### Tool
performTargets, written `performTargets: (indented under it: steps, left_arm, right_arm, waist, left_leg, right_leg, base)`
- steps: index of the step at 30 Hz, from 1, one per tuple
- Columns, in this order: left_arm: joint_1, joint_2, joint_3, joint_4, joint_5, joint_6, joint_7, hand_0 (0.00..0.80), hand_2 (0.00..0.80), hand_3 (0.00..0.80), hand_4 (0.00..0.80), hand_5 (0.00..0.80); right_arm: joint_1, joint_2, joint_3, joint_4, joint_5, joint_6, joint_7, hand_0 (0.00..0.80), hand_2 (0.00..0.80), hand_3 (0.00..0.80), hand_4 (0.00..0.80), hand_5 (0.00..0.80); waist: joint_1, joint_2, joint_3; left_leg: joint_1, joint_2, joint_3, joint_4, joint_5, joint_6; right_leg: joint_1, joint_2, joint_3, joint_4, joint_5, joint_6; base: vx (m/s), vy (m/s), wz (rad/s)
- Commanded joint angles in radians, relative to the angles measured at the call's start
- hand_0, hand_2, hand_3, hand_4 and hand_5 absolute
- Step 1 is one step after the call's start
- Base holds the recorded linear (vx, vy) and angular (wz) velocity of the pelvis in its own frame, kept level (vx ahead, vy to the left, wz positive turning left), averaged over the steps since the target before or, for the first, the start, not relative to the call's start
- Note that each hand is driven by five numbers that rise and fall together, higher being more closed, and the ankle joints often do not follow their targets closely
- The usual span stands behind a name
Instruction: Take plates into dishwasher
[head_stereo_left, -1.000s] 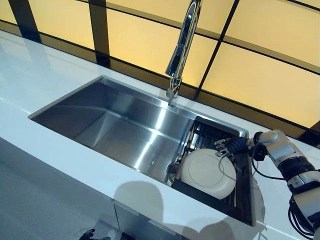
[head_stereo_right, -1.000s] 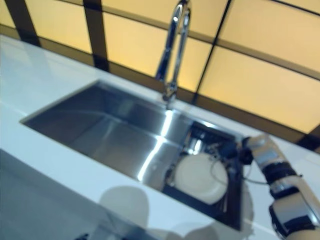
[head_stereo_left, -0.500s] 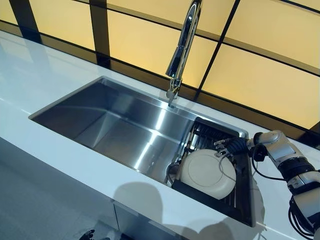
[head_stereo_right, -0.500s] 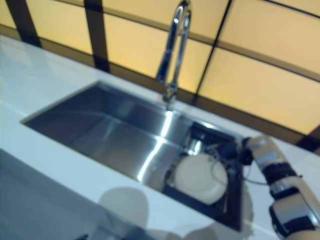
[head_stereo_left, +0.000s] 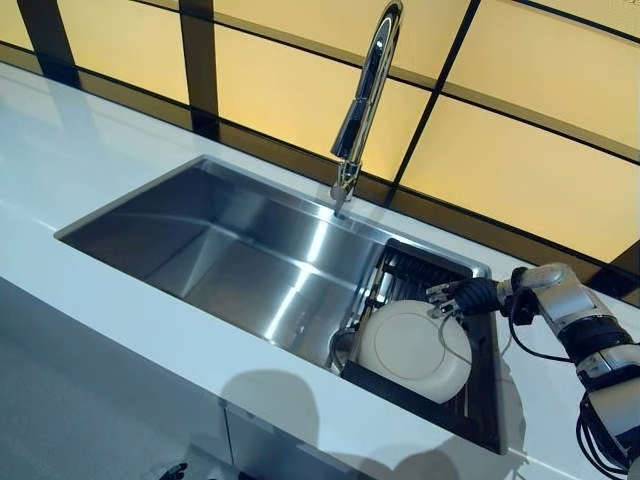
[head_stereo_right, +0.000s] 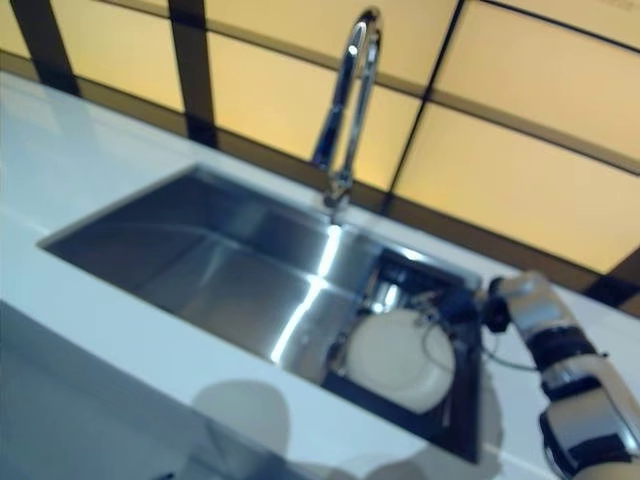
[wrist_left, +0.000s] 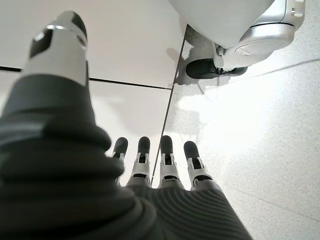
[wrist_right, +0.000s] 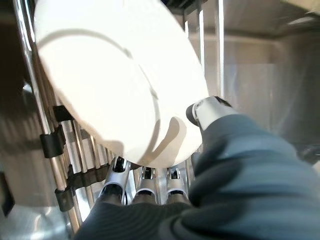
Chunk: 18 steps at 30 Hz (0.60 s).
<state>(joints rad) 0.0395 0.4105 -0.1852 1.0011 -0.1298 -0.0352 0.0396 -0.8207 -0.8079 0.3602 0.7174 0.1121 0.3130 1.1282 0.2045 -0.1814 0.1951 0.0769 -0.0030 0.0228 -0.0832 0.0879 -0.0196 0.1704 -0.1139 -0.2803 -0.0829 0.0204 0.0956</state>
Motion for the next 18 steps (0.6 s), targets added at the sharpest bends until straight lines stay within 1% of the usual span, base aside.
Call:
performTargets:
  steps: [1, 3, 6, 7, 8, 9, 10, 11, 12, 13, 14, 15, 18]
  left_arm:
    - [-0.022, -0.016, -0.007, 0.034, 0.039, -0.043, 0.008, 0.000, 0.000, 0.000, 0.000, 0.000]
    - [-0.022, -0.016, -0.004, 0.035, 0.039, -0.044, 0.009, 0.000, 0.000, 0.000, 0.000, 0.000]
    - [-0.019, -0.020, 0.000, 0.038, 0.040, -0.047, 0.009, 0.000, 0.000, 0.000, 0.000, 0.000]
    - [-0.019, -0.020, 0.001, 0.037, 0.040, -0.046, 0.010, 0.000, 0.000, 0.000, 0.000, 0.000]
    - [-0.019, -0.020, 0.001, 0.037, 0.040, -0.046, 0.011, 0.000, 0.000, 0.000, 0.000, 0.000]
    - [-0.018, -0.021, 0.000, 0.038, 0.038, -0.047, 0.012, 0.000, 0.000, 0.000, 0.000, 0.000]
    - [-0.020, -0.021, 0.002, 0.042, 0.039, -0.050, 0.011, 0.000, 0.000, 0.000, 0.000, 0.000]
    - [-0.021, -0.021, 0.003, 0.044, 0.039, -0.050, 0.011, 0.000, 0.000, 0.000, 0.000, 0.000]
    - [-0.021, -0.021, 0.003, 0.047, 0.038, -0.050, 0.011, 0.000, 0.000, 0.000, 0.000, 0.000]
    - [-0.022, -0.022, 0.002, 0.051, 0.036, -0.052, 0.013, 0.000, 0.000, 0.000, 0.000, 0.000]
    - [-0.023, -0.024, 0.003, 0.051, 0.038, -0.051, 0.014, 0.000, 0.000, 0.000, 0.000, 0.000]
    - [-0.022, -0.024, 0.003, 0.051, 0.037, -0.049, 0.014, 0.000, 0.000, 0.000, 0.000, 0.000]
    - [-0.021, -0.024, 0.004, 0.056, 0.039, -0.052, 0.015, 0.000, 0.000, 0.000, 0.000, 0.000]
  right_arm:
    - [0.018, -0.016, 0.091, -0.076, 0.039, 0.010, 0.141, 0.800, 0.800, 0.800, 0.800, 0.800]
    - [0.027, -0.010, 0.091, -0.088, 0.035, 0.015, 0.140, 0.800, 0.800, 0.800, 0.800, 0.800]
    - [0.039, -0.005, 0.096, -0.097, 0.019, 0.014, 0.172, 0.800, 0.800, 0.800, 0.800, 0.800]
    - [0.042, -0.002, 0.098, -0.102, 0.019, 0.016, 0.171, 0.624, 0.624, 0.624, 0.624, 0.624]
    - [0.043, -0.001, 0.099, -0.104, 0.017, 0.015, 0.174, 0.577, 0.577, 0.577, 0.577, 0.577]
    - [0.044, 0.001, 0.102, -0.109, 0.015, 0.017, 0.178, 0.333, 0.333, 0.333, 0.333, 0.333]
    - [0.044, 0.004, 0.103, -0.112, 0.014, 0.020, 0.174, 0.267, 0.267, 0.267, 0.267, 0.267]
    - [0.043, 0.005, 0.103, -0.114, 0.014, 0.022, 0.176, 0.226, 0.226, 0.226, 0.226, 0.226]
    - [0.043, 0.007, 0.104, -0.118, 0.009, 0.028, 0.185, 0.050, 0.050, 0.050, 0.050, 0.050]
    - [0.042, 0.008, 0.106, -0.117, 0.010, 0.028, 0.183, 0.430, 0.430, 0.430, 0.430, 0.430]
    - [0.043, 0.009, 0.105, -0.118, 0.014, 0.028, 0.181, 0.759, 0.759, 0.759, 0.759, 0.759]
    - [0.043, 0.014, 0.104, -0.120, 0.015, 0.034, 0.185, 0.800, 0.800, 0.800, 0.800, 0.800]
    - [0.048, 0.017, 0.101, -0.122, 0.018, 0.032, 0.189, 0.800, 0.800, 0.800, 0.800, 0.800]
  waist:
    - [-0.005, 0.015, -0.029]
    - [-0.007, 0.015, -0.031]
    - [-0.009, 0.013, -0.036]
    - [-0.009, 0.013, -0.037]
    - [-0.009, 0.013, -0.038]
    - [-0.009, 0.013, -0.038]
    - [-0.009, 0.013, -0.038]
    - [-0.009, 0.013, -0.040]
    - [-0.010, 0.013, -0.041]
    - [-0.010, 0.013, -0.042]
    - [-0.010, 0.013, -0.042]
    - [-0.009, 0.013, -0.043]
    - [-0.009, 0.012, -0.042]
  left_leg:
    - [0.010, 0.006, 0.024, 0.006, -0.067, -0.014]
    - [0.010, 0.006, 0.027, 0.006, -0.067, -0.014]
    - [0.012, 0.006, 0.030, 0.003, -0.067, -0.015]
    - [0.011, 0.006, 0.030, 0.003, -0.067, -0.015]
    - [0.011, 0.007, 0.030, 0.003, -0.066, -0.016]
    - [0.012, 0.007, 0.031, 0.002, -0.066, -0.016]
    - [0.013, 0.007, 0.032, 0.002, -0.066, -0.016]
    - [0.012, 0.007, 0.033, 0.001, -0.066, -0.016]
    - [0.013, 0.006, 0.033, 0.001, -0.066, -0.015]
    - [0.012, 0.006, 0.034, 0.001, -0.066, -0.015]
    - [0.012, 0.005, 0.033, 0.001, -0.066, -0.015]
    - [0.012, 0.005, 0.033, 0.001, -0.066, -0.015]
    - [0.012, 0.005, 0.031, 0.002, -0.066, -0.014]
  right_leg:
    - [-0.057, -0.020, -0.011, 0.064, 0.050, 0.042]
    - [-0.058, -0.021, -0.012, 0.063, 0.051, 0.042]
    - [-0.058, -0.021, -0.010, 0.060, 0.053, 0.044]
    - [-0.059, -0.020, -0.009, 0.060, 0.053, 0.044]
    - [-0.059, -0.020, -0.009, 0.060, 0.054, 0.045]
    - [-0.059, -0.021, -0.011, 0.059, 0.054, 0.045]
    - [-0.058, -0.021, -0.011, 0.059, 0.054, 0.045]
    - [-0.058, -0.021, -0.011, 0.059, 0.054, 0.046]
    - [-0.058, -0.022, -0.010, 0.059, 0.053, 0.046]
    - [-0.058, -0.022, -0.010, 0.059, 0.053, 0.046]
    - [-0.058, -0.022, -0.010, 0.058, 0.053, 0.046]
    - [-0.058, -0.022, -0.010, 0.059, 0.053, 0.046]
    - [-0.059, -0.022, -0.010, 0.061, 0.053, 0.046]
  base:
    - [-0.008, 0.012, -0.05]
    - [0.000, 0.000, 0.00]
    - [0.000, 0.000, 0.00]
    - [0.000, 0.000, 0.00]
    - [-0.007, 0.003, -0.03]
    - [0.000, 0.000, 0.00]
    - [0.000, 0.000, 0.00]
    - [0.000, 0.000, 0.00]
    - [0.000, 0.000, 0.00]
    - [0.000, 0.000, 0.00]
    - [0.000, 0.000, 0.00]
    - [0.000, 0.000, 0.00]
    - [0.000, 0.000, 0.00]
